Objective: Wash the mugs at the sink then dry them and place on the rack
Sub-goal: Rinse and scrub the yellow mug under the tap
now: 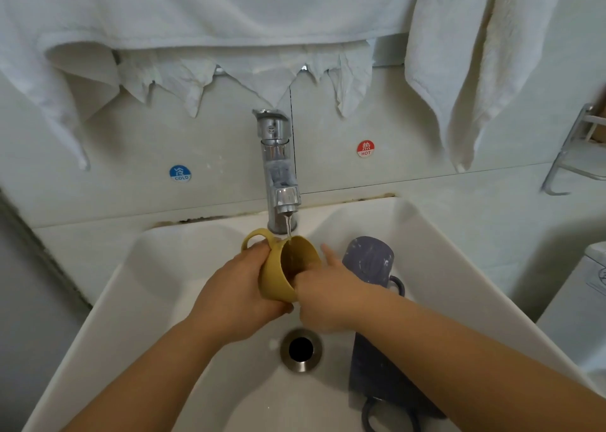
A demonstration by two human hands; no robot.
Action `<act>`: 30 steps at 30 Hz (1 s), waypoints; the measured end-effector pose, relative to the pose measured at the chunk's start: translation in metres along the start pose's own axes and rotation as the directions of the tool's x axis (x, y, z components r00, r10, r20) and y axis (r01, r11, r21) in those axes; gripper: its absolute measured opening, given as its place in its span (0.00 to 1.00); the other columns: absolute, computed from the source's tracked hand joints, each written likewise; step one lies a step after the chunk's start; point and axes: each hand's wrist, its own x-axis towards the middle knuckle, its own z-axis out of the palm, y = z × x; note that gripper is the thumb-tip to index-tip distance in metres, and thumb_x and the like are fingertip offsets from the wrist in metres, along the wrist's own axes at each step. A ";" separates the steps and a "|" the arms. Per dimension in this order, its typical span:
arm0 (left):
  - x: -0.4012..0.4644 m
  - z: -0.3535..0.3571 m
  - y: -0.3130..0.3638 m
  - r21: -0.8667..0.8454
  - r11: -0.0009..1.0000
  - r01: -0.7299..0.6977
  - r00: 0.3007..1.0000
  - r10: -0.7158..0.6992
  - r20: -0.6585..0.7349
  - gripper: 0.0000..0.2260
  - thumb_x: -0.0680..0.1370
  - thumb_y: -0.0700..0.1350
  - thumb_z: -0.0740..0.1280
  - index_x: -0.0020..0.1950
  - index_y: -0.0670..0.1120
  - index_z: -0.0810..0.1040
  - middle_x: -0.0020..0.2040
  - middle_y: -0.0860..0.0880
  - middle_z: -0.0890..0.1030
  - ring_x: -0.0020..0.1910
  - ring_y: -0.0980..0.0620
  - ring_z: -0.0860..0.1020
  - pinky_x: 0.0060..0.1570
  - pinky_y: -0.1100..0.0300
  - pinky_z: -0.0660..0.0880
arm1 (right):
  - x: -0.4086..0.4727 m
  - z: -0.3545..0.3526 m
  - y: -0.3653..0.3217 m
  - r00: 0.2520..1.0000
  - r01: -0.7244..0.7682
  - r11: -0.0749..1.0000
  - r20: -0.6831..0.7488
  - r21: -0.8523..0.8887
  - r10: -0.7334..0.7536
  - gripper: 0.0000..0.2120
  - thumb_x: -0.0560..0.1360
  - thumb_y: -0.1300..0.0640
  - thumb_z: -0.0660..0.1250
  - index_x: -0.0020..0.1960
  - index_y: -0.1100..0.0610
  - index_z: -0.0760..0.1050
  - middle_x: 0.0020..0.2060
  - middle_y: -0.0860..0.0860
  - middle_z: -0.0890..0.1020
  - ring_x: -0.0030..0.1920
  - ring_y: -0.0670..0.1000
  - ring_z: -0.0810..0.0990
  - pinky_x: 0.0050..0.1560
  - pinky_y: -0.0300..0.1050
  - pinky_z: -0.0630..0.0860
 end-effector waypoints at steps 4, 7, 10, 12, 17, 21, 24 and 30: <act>0.000 -0.014 -0.007 -0.088 0.995 0.056 0.988 -0.043 0.149 0.34 0.61 0.50 0.82 0.61 0.63 0.69 0.52 0.63 0.77 0.50 0.61 0.76 0.46 0.66 0.73 | 0.004 0.005 -0.001 0.997 0.053 0.983 -0.047 -0.177 -0.062 0.14 0.74 0.55 0.63 0.59 0.55 0.77 0.62 0.50 0.76 0.70 0.51 0.62 0.75 0.58 0.45; -0.003 -0.017 -0.008 -0.114 0.992 0.060 0.986 -0.041 0.162 0.34 0.60 0.49 0.82 0.61 0.61 0.70 0.52 0.61 0.78 0.50 0.60 0.77 0.48 0.64 0.75 | -0.002 0.000 -0.009 0.999 -0.023 0.993 0.051 0.113 0.017 0.04 0.75 0.60 0.63 0.41 0.58 0.72 0.38 0.52 0.73 0.41 0.52 0.72 0.41 0.42 0.70; -0.005 -0.013 -0.005 -0.152 0.986 0.066 0.986 -0.041 0.161 0.35 0.60 0.50 0.83 0.61 0.63 0.70 0.53 0.63 0.77 0.52 0.60 0.77 0.50 0.63 0.76 | 0.000 -0.005 -0.009 0.988 -0.072 0.907 0.154 0.414 0.008 0.04 0.76 0.60 0.63 0.45 0.61 0.74 0.37 0.53 0.73 0.38 0.52 0.72 0.37 0.43 0.70; -0.007 -0.010 -0.001 -0.186 0.980 0.072 0.988 -0.045 0.145 0.32 0.61 0.50 0.82 0.57 0.66 0.69 0.51 0.65 0.77 0.50 0.63 0.77 0.45 0.69 0.75 | 0.000 -0.008 -0.006 0.989 -0.088 0.809 0.145 0.581 0.004 0.06 0.74 0.60 0.65 0.49 0.62 0.77 0.39 0.52 0.75 0.40 0.51 0.73 0.41 0.44 0.72; -0.004 -0.002 0.004 -0.370 0.914 0.169 0.985 -0.140 0.105 0.28 0.58 0.53 0.81 0.55 0.60 0.76 0.48 0.57 0.81 0.47 0.58 0.80 0.42 0.64 0.77 | -0.005 -0.014 0.007 0.988 0.037 0.542 -0.112 0.839 0.106 0.06 0.67 0.64 0.70 0.42 0.54 0.80 0.40 0.54 0.81 0.44 0.53 0.80 0.49 0.51 0.80; -0.005 -0.001 0.009 -0.523 0.825 0.213 0.975 -0.210 0.066 0.34 0.50 0.62 0.76 0.55 0.59 0.76 0.49 0.57 0.81 0.48 0.57 0.80 0.41 0.64 0.77 | -0.008 -0.009 0.005 0.906 0.118 0.559 -0.320 0.821 0.278 0.27 0.65 0.60 0.74 0.60 0.46 0.69 0.57 0.49 0.72 0.56 0.53 0.74 0.50 0.49 0.79; -0.006 -0.004 0.013 -0.584 0.777 0.236 0.966 -0.252 0.055 0.39 0.50 0.61 0.76 0.60 0.57 0.73 0.53 0.56 0.80 0.51 0.55 0.79 0.44 0.57 0.79 | -0.006 -0.004 0.002 0.876 0.113 0.398 -0.280 0.910 0.392 0.40 0.67 0.53 0.77 0.71 0.46 0.58 0.63 0.46 0.66 0.62 0.49 0.69 0.56 0.45 0.75; -0.008 -0.004 0.026 -0.593 0.776 0.216 0.976 -0.180 0.120 0.33 0.64 0.42 0.81 0.64 0.56 0.69 0.57 0.55 0.78 0.53 0.55 0.79 0.41 0.64 0.78 | 0.003 0.006 0.004 0.905 0.142 0.230 -0.220 0.963 0.363 0.31 0.66 0.51 0.78 0.63 0.46 0.67 0.55 0.45 0.77 0.55 0.48 0.78 0.55 0.50 0.79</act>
